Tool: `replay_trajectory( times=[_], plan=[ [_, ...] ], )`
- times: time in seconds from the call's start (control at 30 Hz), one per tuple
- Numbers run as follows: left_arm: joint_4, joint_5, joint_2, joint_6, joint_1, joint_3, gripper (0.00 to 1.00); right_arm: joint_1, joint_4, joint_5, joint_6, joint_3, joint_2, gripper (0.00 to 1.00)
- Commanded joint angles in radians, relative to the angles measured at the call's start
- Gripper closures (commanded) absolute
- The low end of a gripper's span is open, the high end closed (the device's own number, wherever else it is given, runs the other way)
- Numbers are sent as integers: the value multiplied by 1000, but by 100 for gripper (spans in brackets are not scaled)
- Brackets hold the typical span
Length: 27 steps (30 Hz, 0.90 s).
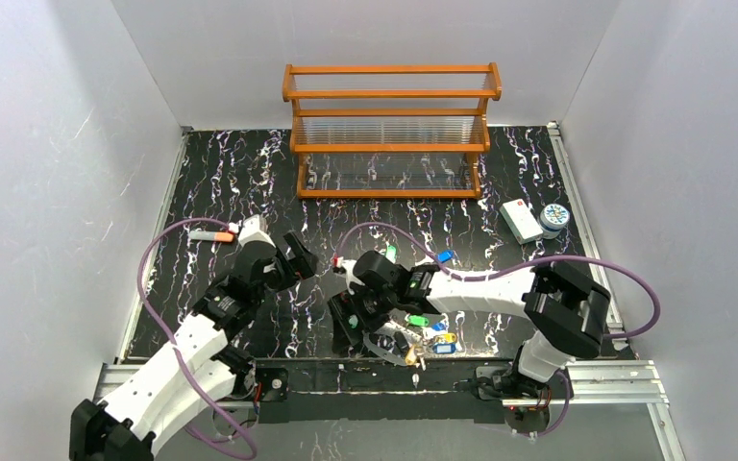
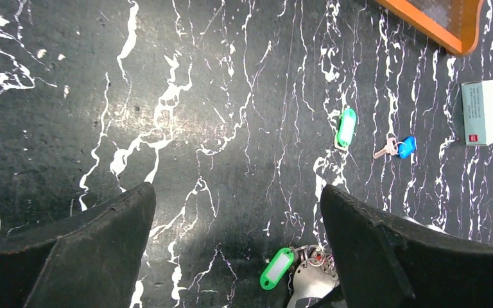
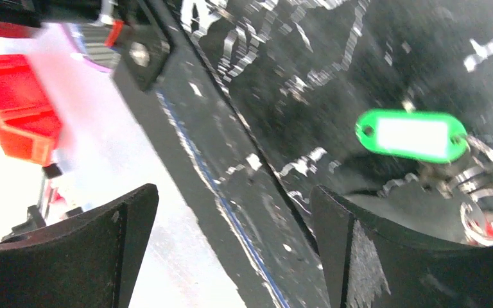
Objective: Put the keys on the keyring
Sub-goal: Move the keyring to the center of the board.
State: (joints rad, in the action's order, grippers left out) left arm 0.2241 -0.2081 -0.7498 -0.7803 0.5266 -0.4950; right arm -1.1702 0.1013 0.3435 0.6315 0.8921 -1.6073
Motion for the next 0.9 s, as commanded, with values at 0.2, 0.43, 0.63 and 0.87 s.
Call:
replay_trajectory(
  times=[0.2, 0.43, 0.63, 0.87],
  plan=[
    [-28, 73, 15, -20, 3, 69, 4, 98, 40, 70, -25, 5, 126, 5],
    [-365, 357, -124, -111, 15, 185, 30, 220, 209, 63, -1, -174, 293, 9],
    [-400, 379, -167, -126, 123, 202, 37, 240, 388, 41, 45, -232, 416, 13],
    [-322, 346, -173, -125, 271, 216, 43, 239, 543, 19, 101, -288, 525, 14]
  ],
)
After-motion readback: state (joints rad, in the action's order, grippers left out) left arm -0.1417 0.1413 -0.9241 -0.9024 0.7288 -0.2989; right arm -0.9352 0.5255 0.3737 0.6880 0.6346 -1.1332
